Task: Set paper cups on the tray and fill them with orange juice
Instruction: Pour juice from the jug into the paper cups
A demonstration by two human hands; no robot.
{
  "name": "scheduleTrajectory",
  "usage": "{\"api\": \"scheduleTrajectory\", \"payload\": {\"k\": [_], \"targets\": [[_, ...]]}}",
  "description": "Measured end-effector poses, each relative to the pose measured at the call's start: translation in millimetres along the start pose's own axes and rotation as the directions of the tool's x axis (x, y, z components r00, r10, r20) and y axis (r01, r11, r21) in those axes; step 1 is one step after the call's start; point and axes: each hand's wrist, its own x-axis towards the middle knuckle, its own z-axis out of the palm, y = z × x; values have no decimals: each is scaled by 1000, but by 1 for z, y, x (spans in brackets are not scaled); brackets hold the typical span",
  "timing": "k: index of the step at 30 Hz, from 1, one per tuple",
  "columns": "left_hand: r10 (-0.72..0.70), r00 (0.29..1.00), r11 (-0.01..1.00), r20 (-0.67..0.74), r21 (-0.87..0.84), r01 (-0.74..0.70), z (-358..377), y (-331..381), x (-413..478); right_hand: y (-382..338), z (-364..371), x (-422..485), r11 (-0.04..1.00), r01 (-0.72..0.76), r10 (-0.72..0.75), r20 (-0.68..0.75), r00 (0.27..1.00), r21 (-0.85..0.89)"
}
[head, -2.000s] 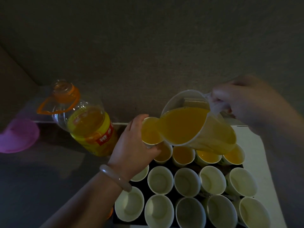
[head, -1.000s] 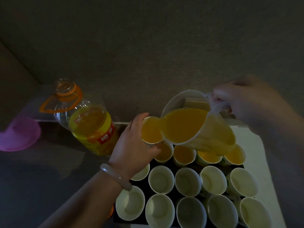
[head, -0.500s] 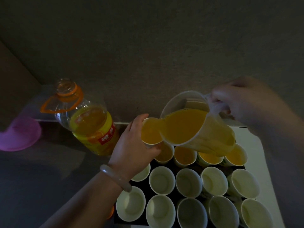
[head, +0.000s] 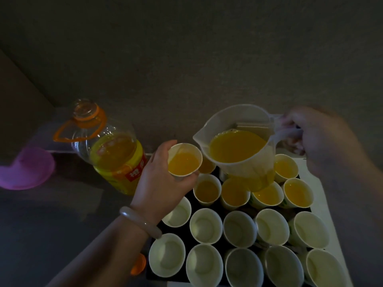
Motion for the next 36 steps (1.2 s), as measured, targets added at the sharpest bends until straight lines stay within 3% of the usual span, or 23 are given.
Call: {"api": "scheduleTrajectory", "payload": {"k": [6, 10, 36], "targets": [[-54, 997, 999, -61, -6, 54, -6, -14, -1, 5, -4, 1, 989, 14, -1, -90, 996, 147], [-79, 994, 997, -72, 0, 79, -4, -24, -5, 9, -5, 2, 981, 49, -36, -70, 997, 186], [-149, 989, 988, 20, -28, 150, 16, -44, -12, 14, -12, -3, 990, 66, -67, 9, 998, 127]]}}
